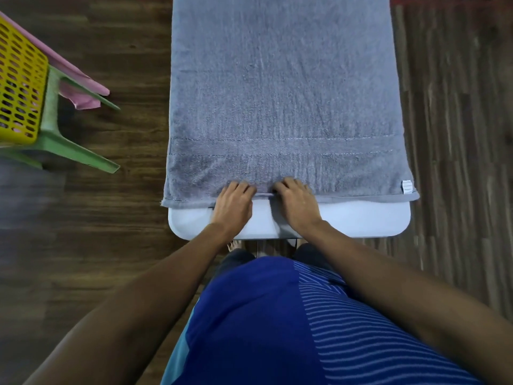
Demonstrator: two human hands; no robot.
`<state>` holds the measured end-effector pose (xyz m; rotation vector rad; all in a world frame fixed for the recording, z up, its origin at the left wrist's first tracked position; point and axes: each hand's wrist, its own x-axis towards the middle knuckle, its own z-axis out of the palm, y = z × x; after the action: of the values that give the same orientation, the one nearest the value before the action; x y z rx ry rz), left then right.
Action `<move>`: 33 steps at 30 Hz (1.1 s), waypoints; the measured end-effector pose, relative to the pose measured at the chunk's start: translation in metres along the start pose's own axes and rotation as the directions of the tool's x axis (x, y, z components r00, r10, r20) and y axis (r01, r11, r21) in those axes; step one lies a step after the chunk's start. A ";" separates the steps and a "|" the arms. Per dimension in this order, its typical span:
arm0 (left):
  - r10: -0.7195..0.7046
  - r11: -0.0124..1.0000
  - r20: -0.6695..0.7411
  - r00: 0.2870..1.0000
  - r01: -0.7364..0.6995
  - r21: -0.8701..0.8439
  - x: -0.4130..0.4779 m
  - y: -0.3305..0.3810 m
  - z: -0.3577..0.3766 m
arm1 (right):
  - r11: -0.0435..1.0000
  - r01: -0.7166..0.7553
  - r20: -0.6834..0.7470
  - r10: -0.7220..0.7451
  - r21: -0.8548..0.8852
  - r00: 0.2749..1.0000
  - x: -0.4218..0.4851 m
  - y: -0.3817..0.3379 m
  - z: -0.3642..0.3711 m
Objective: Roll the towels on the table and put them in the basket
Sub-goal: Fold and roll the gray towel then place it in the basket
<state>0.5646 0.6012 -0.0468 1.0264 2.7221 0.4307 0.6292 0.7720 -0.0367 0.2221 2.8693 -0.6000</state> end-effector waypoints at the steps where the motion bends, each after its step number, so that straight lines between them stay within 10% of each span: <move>1: -0.005 1.000 -0.008 1.000 0.005 -0.005 -0.002 -0.002 0.001 | 0.999 -0.039 -0.002 0.038 -0.014 0.999 -0.002 0.006 -0.003; 18: -0.402 0.914 -0.055 0.914 0.404 0.041 -0.039 -0.082 -0.041 | 0.915 -0.404 -0.272 0.388 -0.003 0.881 -0.066 0.184 -0.065; 33: -0.338 0.940 0.021 0.941 0.337 0.049 -0.069 -0.120 -0.055 | 0.942 -0.330 -0.266 0.332 0.056 0.905 -0.102 0.186 -0.057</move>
<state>0.5265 0.4584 -0.0303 0.5485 2.8148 0.2931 0.7534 0.9534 -0.0329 0.8377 2.9793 -0.5518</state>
